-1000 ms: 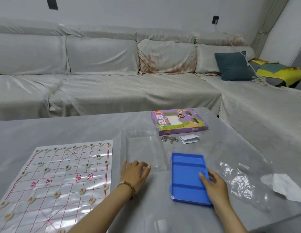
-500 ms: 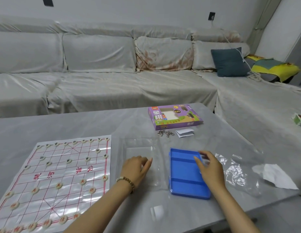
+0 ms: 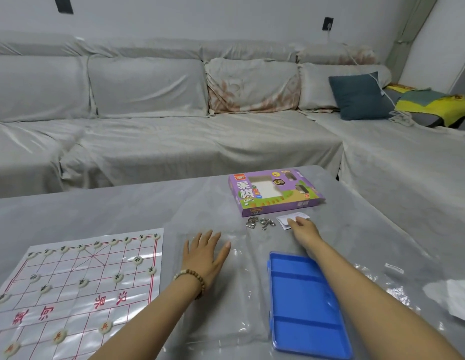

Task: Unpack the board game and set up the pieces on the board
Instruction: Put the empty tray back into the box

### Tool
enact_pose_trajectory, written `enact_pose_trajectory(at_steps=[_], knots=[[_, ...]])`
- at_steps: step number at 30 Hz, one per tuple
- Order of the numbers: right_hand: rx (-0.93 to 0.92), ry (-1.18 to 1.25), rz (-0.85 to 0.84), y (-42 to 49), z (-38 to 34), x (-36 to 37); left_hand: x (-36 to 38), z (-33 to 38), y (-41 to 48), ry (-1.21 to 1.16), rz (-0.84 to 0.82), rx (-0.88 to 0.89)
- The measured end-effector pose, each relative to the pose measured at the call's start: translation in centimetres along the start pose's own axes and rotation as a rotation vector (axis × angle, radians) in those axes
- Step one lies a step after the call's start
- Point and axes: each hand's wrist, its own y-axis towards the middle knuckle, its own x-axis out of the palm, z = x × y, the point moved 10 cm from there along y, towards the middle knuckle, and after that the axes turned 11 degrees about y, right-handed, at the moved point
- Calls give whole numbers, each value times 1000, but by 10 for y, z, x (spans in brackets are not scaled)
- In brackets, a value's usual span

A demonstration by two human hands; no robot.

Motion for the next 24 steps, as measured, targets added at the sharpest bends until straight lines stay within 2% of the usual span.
enact_pose_trajectory(at_steps=[3,6,10,14,16,21,24], knots=[[-113,171,124,-23,-23,-15,2,-16,-17,5,5,-29],[-291,230,85,-70,-59,-12,5,-29,-45,-14,-8,-56],[-391,177,-196,-146,-79,40,5,-33,-83,-165,42,-82],[-256,-58,-486,-188,-32,94,3,-25,-108,-280,100,-76],[-270,-78,-412,-193,-21,76,7,-9,-114,-198,72,-20],[-235,64,26,-193,5,-28,10,47,-129,-122,23,135],[-159,-67,144,-187,27,-64,18,82,-126,-100,-9,198]])
